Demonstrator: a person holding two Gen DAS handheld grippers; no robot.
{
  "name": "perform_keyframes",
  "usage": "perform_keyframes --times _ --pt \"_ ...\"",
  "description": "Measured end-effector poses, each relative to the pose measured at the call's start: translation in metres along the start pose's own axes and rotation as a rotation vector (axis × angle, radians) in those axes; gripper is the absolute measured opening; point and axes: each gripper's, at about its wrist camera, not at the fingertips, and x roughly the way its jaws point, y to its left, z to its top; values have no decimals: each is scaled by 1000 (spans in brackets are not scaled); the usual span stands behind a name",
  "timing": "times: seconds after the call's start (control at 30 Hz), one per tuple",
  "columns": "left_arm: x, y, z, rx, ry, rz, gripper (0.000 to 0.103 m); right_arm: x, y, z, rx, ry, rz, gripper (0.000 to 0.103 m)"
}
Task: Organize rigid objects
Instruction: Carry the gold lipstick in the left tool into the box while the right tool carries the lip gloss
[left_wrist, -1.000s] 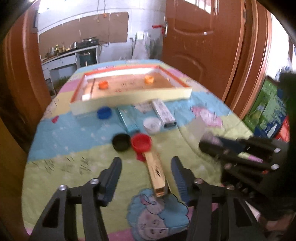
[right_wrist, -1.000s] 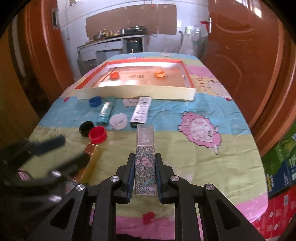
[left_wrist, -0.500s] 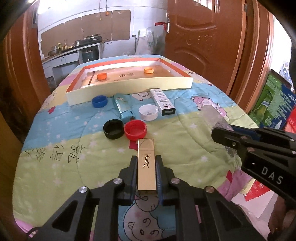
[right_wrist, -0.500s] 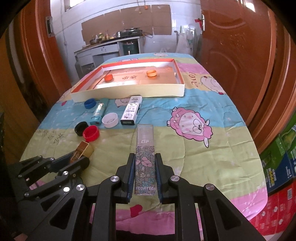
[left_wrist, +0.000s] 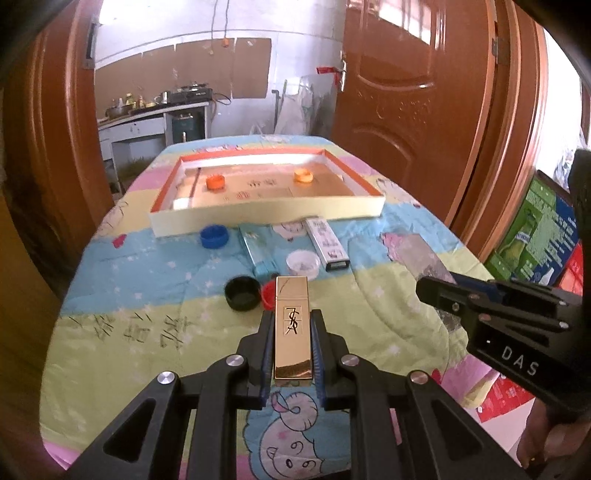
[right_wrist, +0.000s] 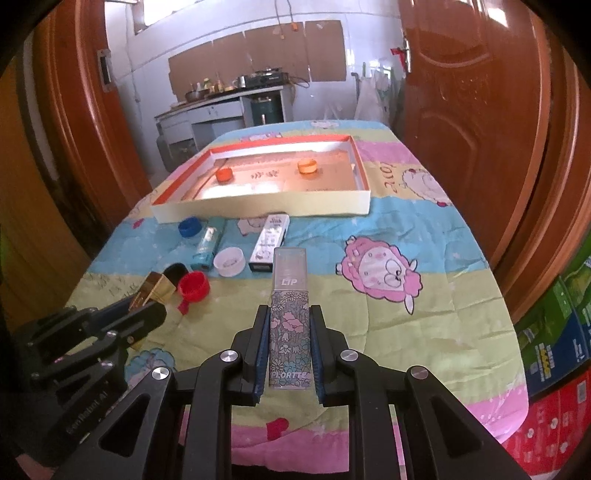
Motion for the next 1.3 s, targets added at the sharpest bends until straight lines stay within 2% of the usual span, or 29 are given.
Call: perform_keyframes --times 0.5,0.83,1.3 --pt "-20 9 28 -28 -59 21 18 -16 8 28 -34 -74 44 20" --pt "-30 19 59 -40 -131 46 18 -20 18 53 -64 -122 63 20" --pt "-20 37 100 -79 -159 33 18 -11 7 93 -27 -153 62 20"
